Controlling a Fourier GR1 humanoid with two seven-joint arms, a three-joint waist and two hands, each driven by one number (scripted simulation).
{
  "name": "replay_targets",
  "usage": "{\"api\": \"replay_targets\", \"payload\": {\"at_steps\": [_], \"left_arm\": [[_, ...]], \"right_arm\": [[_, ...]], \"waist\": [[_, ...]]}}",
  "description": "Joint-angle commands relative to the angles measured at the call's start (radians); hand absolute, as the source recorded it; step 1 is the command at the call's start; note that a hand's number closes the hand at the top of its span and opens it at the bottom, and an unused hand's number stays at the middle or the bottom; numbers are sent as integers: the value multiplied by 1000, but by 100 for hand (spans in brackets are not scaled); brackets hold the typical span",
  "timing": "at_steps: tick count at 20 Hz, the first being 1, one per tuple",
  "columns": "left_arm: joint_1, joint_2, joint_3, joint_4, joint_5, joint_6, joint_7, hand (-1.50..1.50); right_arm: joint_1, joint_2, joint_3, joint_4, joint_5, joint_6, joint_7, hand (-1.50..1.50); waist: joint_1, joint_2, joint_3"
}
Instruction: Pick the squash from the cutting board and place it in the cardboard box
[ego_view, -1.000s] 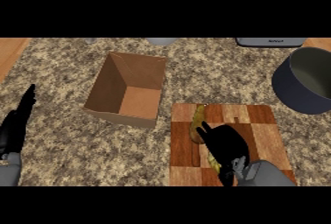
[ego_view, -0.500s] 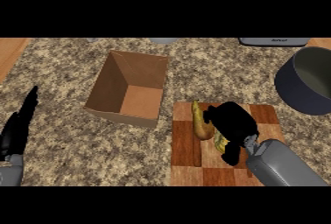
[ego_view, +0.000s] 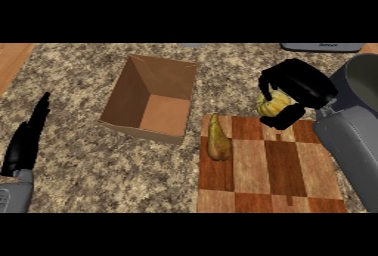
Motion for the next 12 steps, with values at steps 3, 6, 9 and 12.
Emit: {"api": "replay_targets", "payload": {"at_steps": [3, 6, 9, 12], "left_arm": [[-32, 5, 1, 8, -12, 0, 32, 0], [59, 31, 51, 23, 35, -39, -61, 0], [6, 18, 21, -17, -3, -23, 38, 0], [9, 20, 38, -8, -6, -12, 15, 0]], "right_arm": [[-140, 32, -117, 148, -91, -122, -282, 150], [-198, 73, -124, 156, -114, -64, -291, 150], [-263, 157, -90, 166, -101, -15, -247, 150], [-317, 209, -119, 221, -149, 49, -234, 150]], "waist": [[-7, -5, -1], [-17, -13, -3], [-25, -16, -3], [-25, -15, -3]]}}
